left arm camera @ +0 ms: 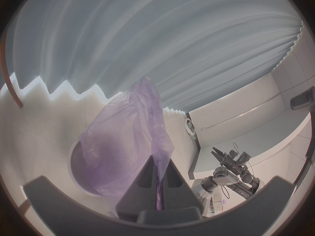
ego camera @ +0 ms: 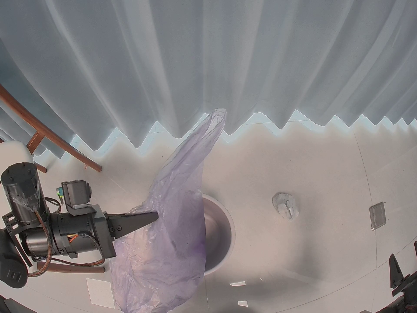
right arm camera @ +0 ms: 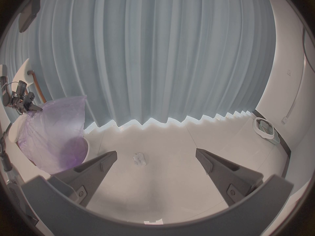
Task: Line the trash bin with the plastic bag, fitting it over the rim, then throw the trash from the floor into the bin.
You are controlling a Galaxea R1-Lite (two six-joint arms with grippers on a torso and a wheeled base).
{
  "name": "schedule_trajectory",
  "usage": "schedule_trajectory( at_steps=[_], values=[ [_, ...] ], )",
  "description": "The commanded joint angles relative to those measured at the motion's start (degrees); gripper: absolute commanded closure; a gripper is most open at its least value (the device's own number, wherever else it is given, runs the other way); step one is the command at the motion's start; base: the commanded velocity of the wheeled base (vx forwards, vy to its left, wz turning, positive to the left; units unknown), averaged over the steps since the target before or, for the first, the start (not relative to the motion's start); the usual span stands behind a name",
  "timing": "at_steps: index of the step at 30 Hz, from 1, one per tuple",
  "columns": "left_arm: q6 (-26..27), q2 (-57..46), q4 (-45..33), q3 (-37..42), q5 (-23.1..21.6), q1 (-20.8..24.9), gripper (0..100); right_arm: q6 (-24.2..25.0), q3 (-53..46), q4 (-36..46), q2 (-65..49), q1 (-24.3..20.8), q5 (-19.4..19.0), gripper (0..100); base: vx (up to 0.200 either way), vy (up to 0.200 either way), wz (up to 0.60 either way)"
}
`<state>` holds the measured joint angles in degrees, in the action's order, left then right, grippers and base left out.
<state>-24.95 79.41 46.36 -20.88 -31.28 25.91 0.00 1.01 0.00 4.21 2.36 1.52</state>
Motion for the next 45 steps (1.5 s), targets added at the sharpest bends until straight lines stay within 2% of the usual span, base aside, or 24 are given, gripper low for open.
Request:
schedule_trajectory(
  at_steps=[1,14,30,39,45],
  values=[
    [0.0,2.8,1.5,0.7,0.0,-0.2,100,0.0,-1.0,0.0,0.0,0.0,0.0,0,0.000,0.000,0.00],
    [0.1,10.5,12.2,3.2,0.3,-2.4,100,0.0,-1.0,0.0,0.0,0.0,0.1,0,0.000,0.000,0.00],
    [0.1,11.5,12.8,3.1,0.3,-3.8,100,0.0,-1.0,0.0,0.0,0.0,0.0,0,0.000,0.000,0.00],
    [0.2,11.9,15.9,3.6,0.3,-4.5,100,-0.8,-1.0,0.1,-0.1,0.0,-0.6,0,0.000,0.000,0.00],
    [2.3,12.3,16.4,3.6,0.3,-5.3,100,0.3,-1.0,0.1,-0.1,0.0,-0.6,0,0.000,0.000,0.00]
  ],
)
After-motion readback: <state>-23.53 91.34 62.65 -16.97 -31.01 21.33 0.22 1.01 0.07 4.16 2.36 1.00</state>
